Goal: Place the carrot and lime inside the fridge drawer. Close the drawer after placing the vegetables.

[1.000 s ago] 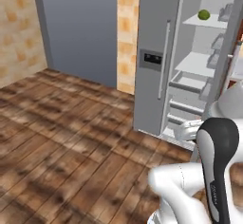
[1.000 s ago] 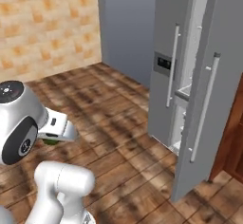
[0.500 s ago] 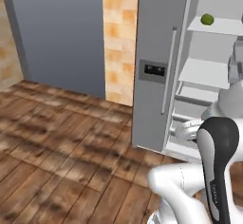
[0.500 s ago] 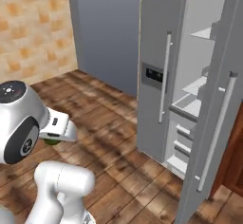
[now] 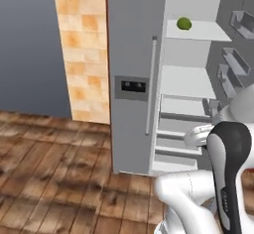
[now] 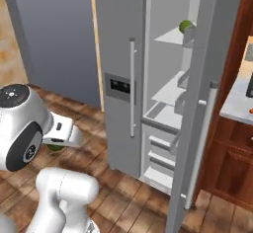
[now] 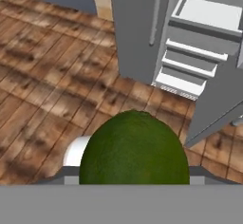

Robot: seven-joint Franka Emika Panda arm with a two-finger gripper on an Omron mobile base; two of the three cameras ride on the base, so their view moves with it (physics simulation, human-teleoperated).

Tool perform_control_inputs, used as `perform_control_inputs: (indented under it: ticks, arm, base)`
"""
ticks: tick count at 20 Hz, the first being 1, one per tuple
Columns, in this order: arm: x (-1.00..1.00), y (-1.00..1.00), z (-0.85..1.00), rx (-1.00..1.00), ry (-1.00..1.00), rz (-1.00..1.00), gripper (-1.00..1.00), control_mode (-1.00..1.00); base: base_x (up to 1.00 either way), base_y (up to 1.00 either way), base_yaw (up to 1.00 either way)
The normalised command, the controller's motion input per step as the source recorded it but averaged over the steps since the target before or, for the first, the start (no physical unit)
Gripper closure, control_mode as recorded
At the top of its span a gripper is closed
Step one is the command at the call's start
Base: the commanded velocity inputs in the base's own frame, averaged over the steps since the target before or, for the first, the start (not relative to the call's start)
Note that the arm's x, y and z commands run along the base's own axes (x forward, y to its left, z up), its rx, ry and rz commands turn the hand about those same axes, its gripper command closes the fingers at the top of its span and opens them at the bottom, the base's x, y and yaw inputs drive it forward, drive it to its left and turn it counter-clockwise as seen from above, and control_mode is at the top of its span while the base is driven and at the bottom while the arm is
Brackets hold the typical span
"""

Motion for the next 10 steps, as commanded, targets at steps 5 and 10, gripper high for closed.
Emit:
perform_control_inputs:
  ticks: [5, 10]
  arm:
    - [0.0, 0.0, 0.0, 0.0, 0.0, 0.0, 1.0, 1.0]
    - [0.0, 0.0, 0.0, 0.0, 0.0, 0.0, 1.0, 1.0]
  base:
    - [0.64, 0.3, -0.46]
    - [0.59, 0.34, -0.43]
